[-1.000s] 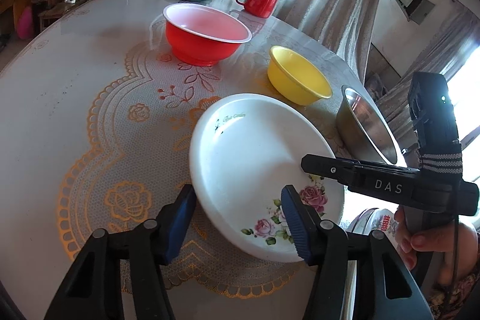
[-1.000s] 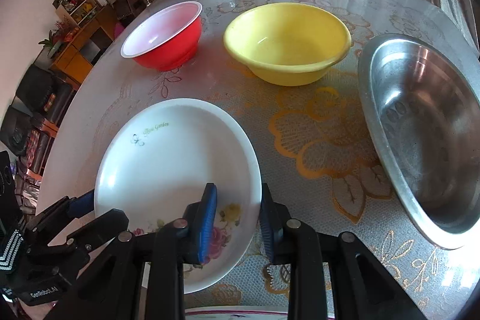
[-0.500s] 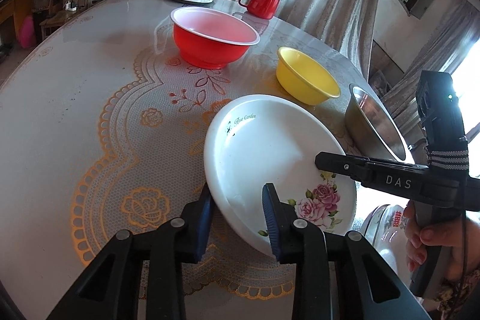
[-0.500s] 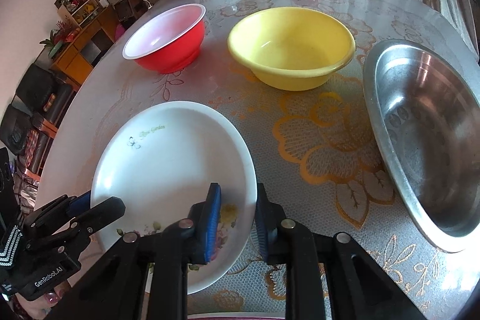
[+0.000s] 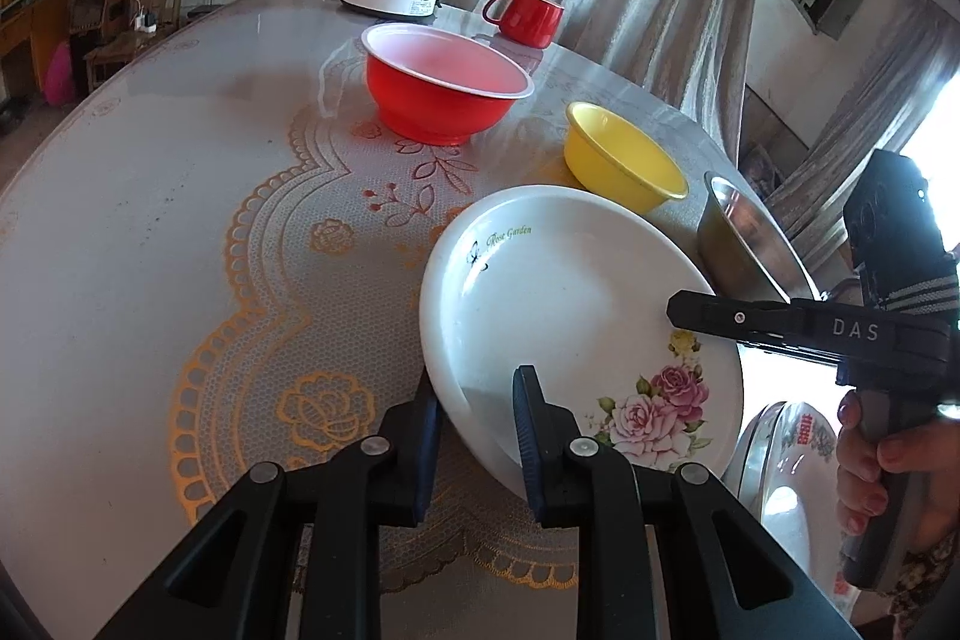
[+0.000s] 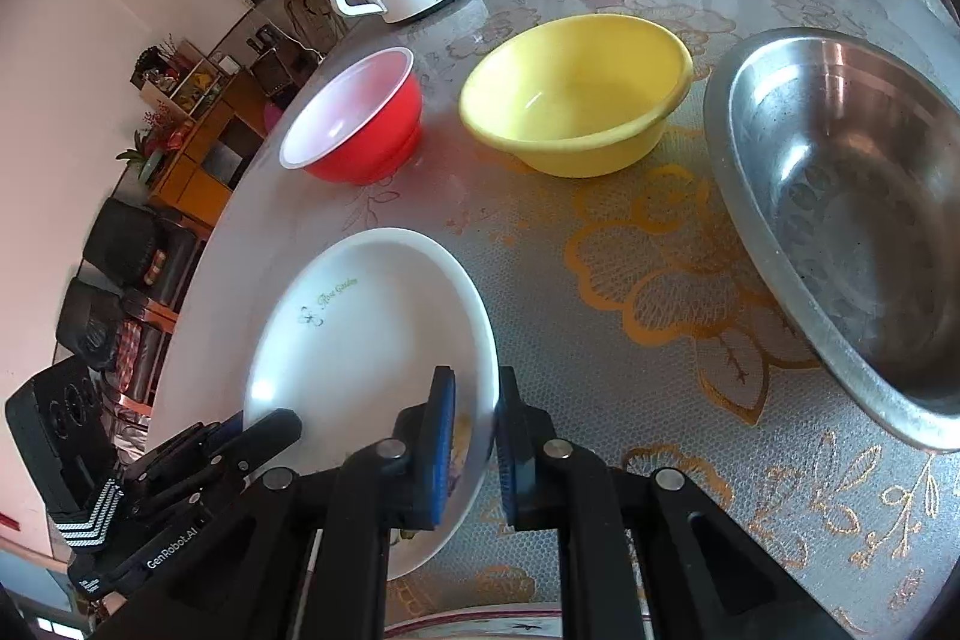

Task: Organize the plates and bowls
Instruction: 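Grasp the rose bowl rim with the right gripper and lift it toward the stacked plates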

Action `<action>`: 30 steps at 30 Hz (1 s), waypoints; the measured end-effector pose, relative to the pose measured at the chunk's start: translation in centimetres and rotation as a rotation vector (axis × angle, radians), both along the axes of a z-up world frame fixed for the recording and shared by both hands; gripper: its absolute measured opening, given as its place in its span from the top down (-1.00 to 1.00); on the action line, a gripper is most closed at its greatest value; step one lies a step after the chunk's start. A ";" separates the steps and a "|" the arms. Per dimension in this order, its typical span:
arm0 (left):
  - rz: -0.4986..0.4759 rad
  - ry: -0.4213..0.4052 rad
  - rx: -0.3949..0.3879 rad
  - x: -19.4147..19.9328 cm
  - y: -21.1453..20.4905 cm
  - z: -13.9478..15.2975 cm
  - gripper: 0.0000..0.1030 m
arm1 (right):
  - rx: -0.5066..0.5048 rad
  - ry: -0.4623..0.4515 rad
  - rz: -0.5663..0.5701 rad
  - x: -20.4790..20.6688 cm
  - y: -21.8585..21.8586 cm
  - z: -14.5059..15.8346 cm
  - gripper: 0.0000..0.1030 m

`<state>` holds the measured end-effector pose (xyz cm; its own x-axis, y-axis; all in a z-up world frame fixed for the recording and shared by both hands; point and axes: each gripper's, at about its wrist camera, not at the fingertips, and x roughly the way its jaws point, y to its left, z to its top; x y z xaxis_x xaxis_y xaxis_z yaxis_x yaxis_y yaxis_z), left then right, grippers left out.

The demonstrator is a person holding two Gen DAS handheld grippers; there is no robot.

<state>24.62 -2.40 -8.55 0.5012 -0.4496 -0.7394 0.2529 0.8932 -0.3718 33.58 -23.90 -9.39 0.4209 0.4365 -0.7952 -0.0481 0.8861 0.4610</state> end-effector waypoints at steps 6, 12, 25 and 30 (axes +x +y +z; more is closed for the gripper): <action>-0.006 -0.016 0.006 0.0 0.1 0.0 0.55 | -0.001 -0.033 0.048 0.3 0.9 0.5 0.69; 0.000 -0.033 0.014 -0.1 0.3 0.1 0.54 | 0.010 -0.037 0.038 0.5 1.3 0.5 0.75; -0.022 -0.121 0.053 -2.1 -0.6 1.8 0.54 | 0.050 -0.062 0.009 -0.8 0.5 1.1 0.75; -0.030 -0.163 0.049 -3.4 -1.1 3.5 0.54 | 0.073 -0.104 -0.013 -2.5 -0.1 2.4 0.75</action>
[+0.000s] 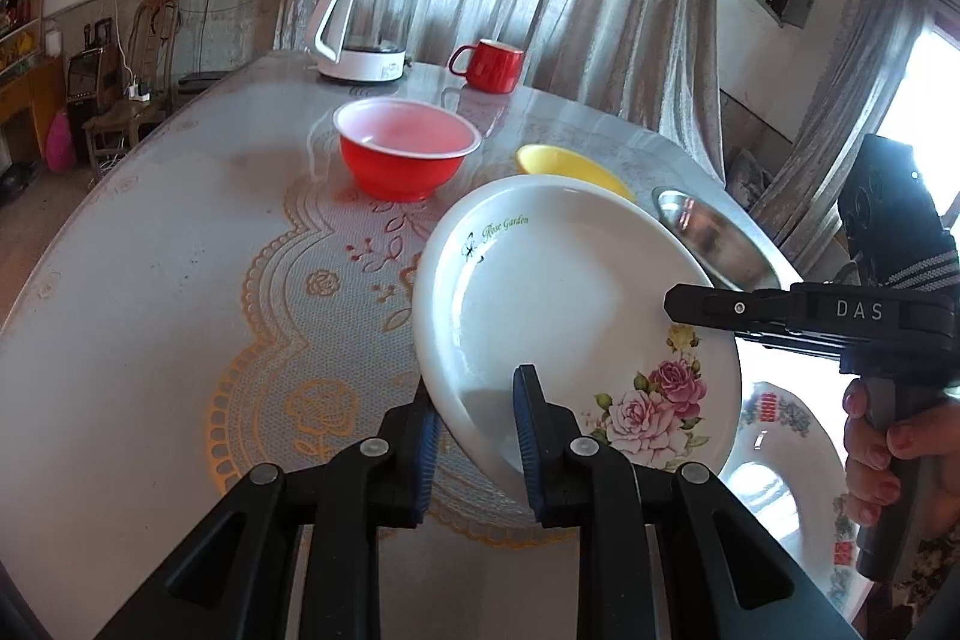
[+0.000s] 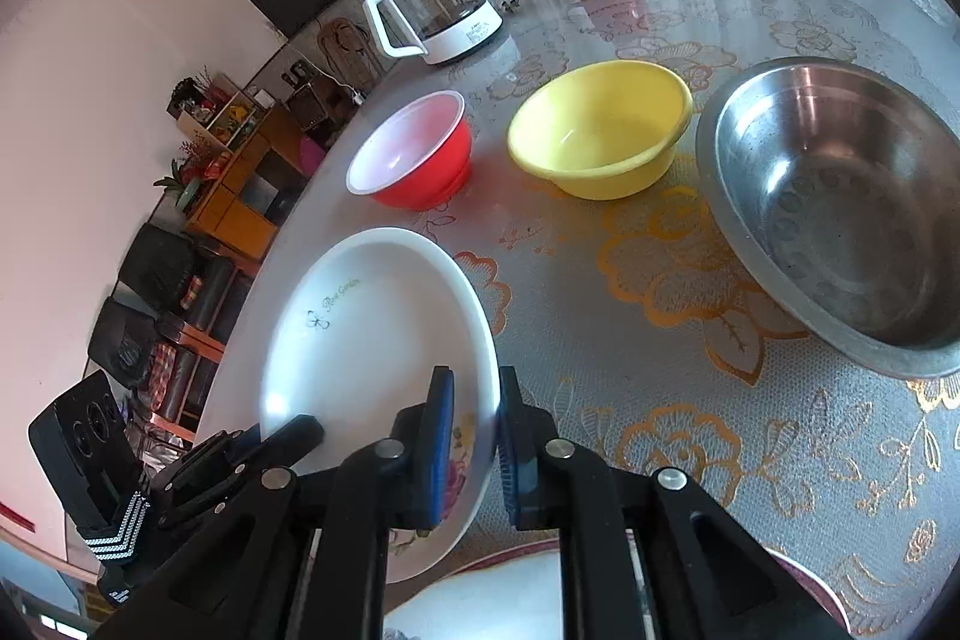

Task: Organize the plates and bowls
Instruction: 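Grasp the rose bowl rim with the right gripper and lift it toward the stacked plates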

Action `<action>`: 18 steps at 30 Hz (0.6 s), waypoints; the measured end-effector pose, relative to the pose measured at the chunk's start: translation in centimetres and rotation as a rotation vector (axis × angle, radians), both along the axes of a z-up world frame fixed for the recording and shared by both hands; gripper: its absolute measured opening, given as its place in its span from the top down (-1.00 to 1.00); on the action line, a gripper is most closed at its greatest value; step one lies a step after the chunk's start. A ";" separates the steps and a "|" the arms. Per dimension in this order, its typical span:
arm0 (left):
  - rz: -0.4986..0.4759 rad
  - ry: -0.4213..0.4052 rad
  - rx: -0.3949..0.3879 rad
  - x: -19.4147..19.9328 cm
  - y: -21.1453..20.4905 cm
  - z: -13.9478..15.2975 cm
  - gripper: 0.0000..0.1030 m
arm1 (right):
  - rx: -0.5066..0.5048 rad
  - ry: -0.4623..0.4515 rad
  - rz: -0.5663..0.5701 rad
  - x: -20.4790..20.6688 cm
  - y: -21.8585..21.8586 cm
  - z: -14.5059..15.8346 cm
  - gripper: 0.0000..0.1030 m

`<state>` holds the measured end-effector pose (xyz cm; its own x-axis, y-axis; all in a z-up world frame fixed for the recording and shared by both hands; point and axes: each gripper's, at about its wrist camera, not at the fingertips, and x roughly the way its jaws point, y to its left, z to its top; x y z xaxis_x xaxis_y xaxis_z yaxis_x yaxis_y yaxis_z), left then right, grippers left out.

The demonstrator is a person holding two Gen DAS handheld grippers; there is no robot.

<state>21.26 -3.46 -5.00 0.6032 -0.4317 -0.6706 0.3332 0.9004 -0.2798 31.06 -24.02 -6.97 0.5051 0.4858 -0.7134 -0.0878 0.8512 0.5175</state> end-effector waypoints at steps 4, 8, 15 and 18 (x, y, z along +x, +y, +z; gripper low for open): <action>-0.016 -0.026 -0.013 -1.2 -0.3 1.2 0.54 | 0.011 -0.038 -0.016 -1.8 -0.7 1.2 0.75; -0.043 -0.057 -0.020 -2.6 -1.0 2.2 0.54 | 0.035 -0.065 -0.036 -4.0 -1.7 2.1 0.75; -0.094 -0.069 -0.044 -5.1 -2.5 3.0 0.54 | 0.067 -0.091 -0.073 -8.2 -3.6 3.2 0.75; -0.120 -0.071 -0.044 -6.2 -3.4 3.3 0.54 | 0.080 -0.097 -0.096 -9.7 -4.4 3.3 0.75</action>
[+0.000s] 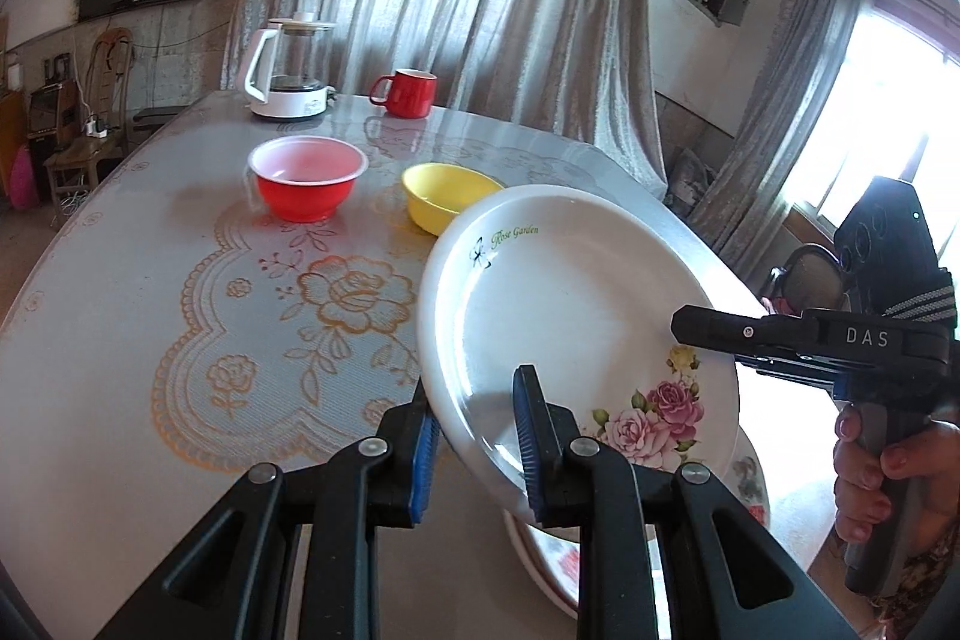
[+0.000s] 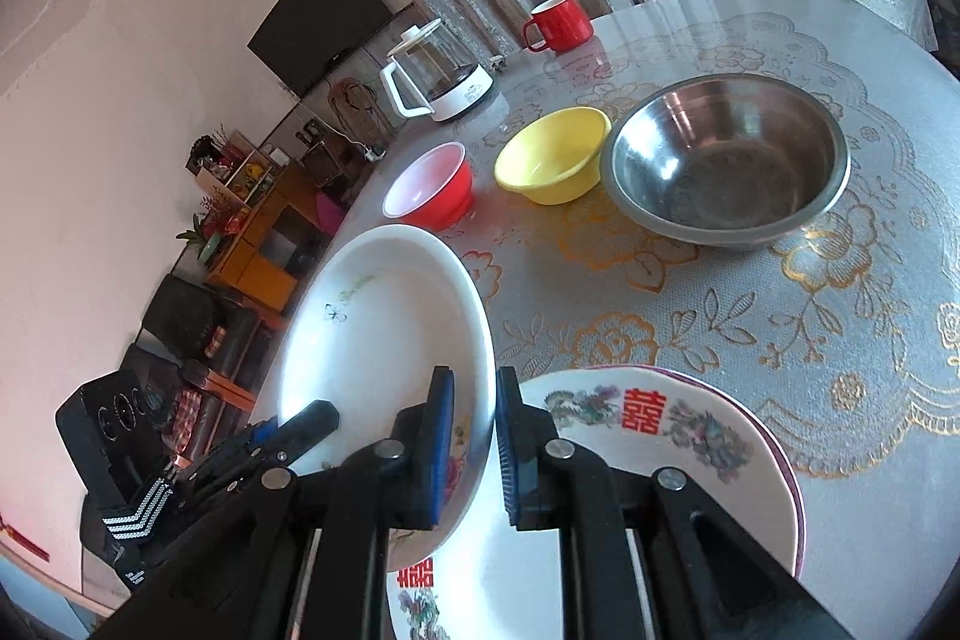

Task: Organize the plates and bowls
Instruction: 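Grasp the rose bowl rim with the right gripper and lift it toward the stacked plates, then carry the white rose bowl with the right gripper over the plate stack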

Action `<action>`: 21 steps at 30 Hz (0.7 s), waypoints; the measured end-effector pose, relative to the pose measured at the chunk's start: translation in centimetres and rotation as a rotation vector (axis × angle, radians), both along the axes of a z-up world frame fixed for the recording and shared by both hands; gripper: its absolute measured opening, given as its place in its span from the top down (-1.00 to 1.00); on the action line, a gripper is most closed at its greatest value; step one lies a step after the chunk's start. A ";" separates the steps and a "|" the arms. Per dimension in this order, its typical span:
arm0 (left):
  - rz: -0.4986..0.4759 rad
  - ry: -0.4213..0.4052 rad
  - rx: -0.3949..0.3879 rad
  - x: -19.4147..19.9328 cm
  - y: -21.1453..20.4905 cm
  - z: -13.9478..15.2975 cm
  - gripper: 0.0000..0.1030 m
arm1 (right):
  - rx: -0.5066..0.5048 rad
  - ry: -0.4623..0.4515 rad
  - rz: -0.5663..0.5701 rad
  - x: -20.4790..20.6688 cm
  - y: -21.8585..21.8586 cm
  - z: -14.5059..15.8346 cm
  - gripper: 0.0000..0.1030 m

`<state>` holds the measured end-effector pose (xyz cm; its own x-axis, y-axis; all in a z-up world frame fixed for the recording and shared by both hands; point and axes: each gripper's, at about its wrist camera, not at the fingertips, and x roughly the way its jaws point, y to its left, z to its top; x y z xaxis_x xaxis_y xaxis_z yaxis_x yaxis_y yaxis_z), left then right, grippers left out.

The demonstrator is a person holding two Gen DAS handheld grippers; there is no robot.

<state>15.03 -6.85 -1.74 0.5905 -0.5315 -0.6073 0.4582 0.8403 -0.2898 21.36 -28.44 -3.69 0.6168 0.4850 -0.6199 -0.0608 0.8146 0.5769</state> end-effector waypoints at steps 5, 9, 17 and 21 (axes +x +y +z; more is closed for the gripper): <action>-0.042 0.003 0.001 -1.8 -1.3 0.0 0.54 | 0.018 -0.006 -0.045 -3.0 -1.3 -0.1 0.75; -0.076 0.005 0.014 -3.1 -2.4 -0.3 0.54 | 0.043 0.004 -0.079 -5.1 -2.6 -0.9 0.75; -0.136 0.027 0.079 -4.6 -5.0 -2.1 0.54 | 0.068 0.062 -0.140 -8.7 -4.6 -3.4 0.72; -0.146 0.042 0.094 -4.9 -5.6 -3.0 0.53 | 0.075 0.090 -0.161 -9.6 -5.3 -4.8 0.72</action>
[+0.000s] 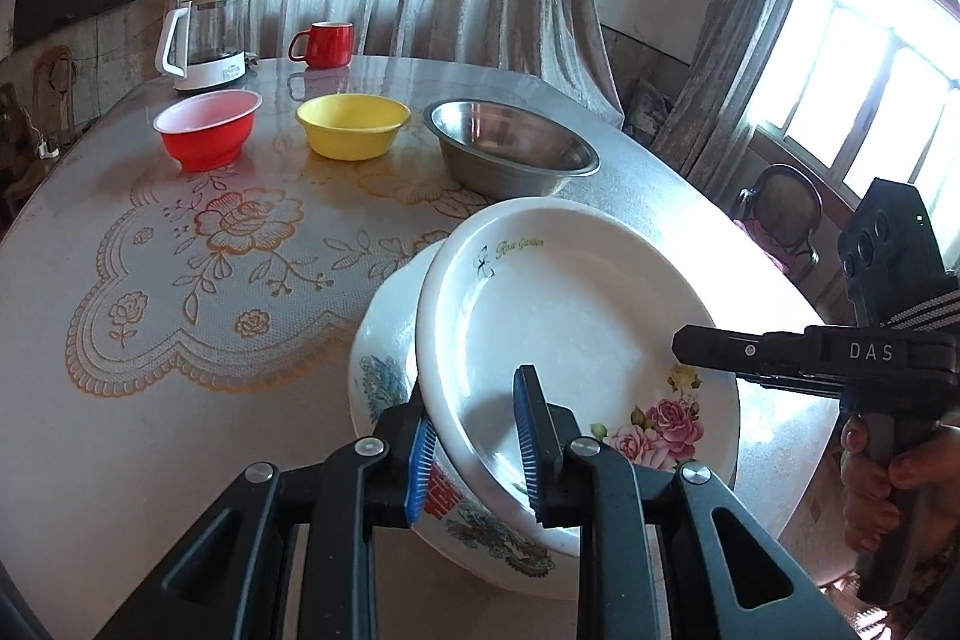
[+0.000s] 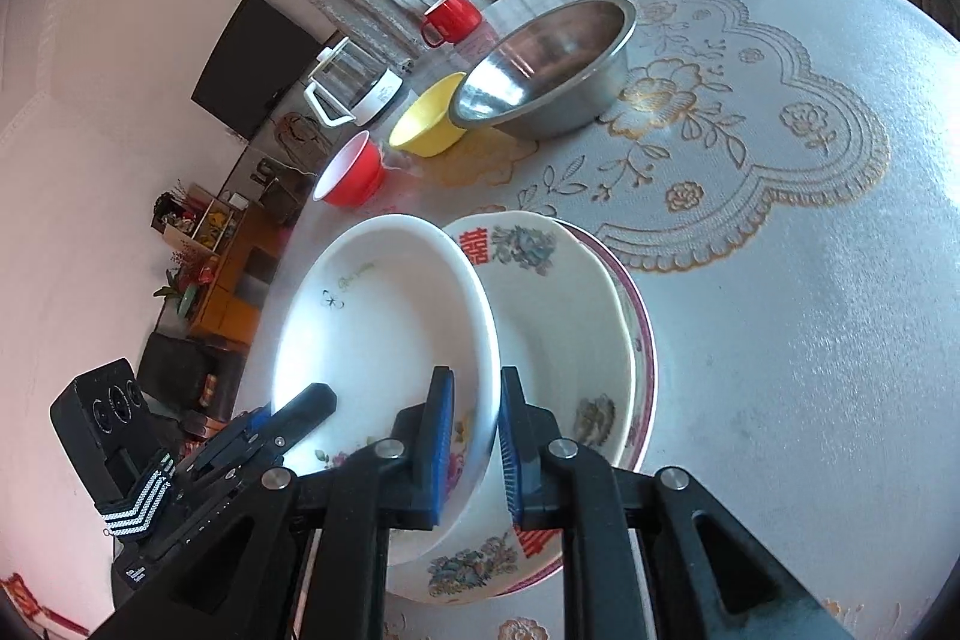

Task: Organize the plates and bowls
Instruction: 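Carry the white rose bowl with the right gripper over the plate stack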

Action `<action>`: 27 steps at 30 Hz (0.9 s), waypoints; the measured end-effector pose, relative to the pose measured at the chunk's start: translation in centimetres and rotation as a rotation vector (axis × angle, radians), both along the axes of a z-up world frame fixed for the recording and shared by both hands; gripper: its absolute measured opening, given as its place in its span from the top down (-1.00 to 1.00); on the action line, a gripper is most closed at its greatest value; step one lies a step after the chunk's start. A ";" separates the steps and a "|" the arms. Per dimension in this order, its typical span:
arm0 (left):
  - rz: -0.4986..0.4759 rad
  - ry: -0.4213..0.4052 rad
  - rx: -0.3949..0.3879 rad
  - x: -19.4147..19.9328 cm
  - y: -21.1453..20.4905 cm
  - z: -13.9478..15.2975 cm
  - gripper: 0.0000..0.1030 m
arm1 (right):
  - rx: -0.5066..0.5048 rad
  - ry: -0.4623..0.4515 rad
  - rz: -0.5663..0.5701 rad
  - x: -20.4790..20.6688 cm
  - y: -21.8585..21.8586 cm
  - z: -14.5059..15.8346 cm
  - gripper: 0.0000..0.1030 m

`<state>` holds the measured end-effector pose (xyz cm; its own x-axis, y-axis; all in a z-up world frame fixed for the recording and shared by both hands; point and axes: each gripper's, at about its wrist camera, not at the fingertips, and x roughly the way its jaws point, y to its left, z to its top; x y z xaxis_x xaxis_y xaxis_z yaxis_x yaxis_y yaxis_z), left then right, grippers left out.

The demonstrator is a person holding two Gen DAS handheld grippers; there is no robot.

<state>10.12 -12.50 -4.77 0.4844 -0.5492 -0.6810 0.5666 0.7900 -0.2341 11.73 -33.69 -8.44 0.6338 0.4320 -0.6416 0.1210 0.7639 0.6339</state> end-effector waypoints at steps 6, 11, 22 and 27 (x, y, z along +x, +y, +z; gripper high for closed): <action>-0.009 -0.003 0.025 -0.2 -0.7 -0.5 0.52 | -0.018 0.024 -0.004 -0.6 -0.1 -0.6 0.70; -0.011 0.001 0.034 -0.2 -0.9 -0.8 0.51 | -0.024 0.035 -0.009 -0.7 -0.2 -0.8 0.70; -0.005 0.009 0.049 -0.1 -1.0 -1.2 0.43 | -0.075 0.060 0.002 -0.2 0.4 -0.6 0.70; -0.001 0.010 0.055 -0.1 -1.1 -1.3 0.41 | -0.080 0.069 0.001 -0.1 0.4 -0.6 0.70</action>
